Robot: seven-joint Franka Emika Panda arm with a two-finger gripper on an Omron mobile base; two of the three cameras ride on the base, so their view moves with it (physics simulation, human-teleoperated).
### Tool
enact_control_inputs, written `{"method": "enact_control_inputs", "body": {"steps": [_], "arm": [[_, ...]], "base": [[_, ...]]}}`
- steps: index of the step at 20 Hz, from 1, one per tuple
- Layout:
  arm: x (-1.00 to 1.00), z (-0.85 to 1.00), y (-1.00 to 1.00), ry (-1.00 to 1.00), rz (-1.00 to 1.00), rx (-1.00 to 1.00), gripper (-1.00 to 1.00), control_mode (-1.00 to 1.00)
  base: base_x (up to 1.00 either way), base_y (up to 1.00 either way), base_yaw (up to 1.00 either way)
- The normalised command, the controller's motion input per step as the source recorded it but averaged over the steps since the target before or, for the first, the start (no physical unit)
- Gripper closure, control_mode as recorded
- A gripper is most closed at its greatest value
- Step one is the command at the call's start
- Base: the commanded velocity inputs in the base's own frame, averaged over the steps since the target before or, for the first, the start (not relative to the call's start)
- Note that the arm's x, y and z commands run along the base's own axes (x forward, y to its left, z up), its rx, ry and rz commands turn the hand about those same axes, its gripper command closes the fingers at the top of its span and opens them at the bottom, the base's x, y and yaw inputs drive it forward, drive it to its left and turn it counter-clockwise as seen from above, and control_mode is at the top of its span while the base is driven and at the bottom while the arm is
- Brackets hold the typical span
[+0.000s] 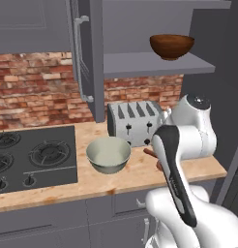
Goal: Pick both bowls and place them on the counter. Then place the hot dog in one bowl and place the onion in the other bowl.
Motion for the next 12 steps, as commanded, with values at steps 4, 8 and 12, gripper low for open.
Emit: {"method": "enact_control_inputs", "body": {"steps": [4, 8, 12], "arm": [[-0.21, 0.51, -0.27, -0.01, 0.0, -0.15, -1.0, -1.0], [-0.15, 0.56, -0.25, 0.0, 0.0, -0.09, -1.0, -1.0], [-0.12, 0.57, -0.26, -0.03, 0.0, -0.05, -1.0, -1.0]], "base": [[0.0, 0.0, 0.0], [0.0, 0.0, 0.0], [0.0, 0.0, 0.0]]}}
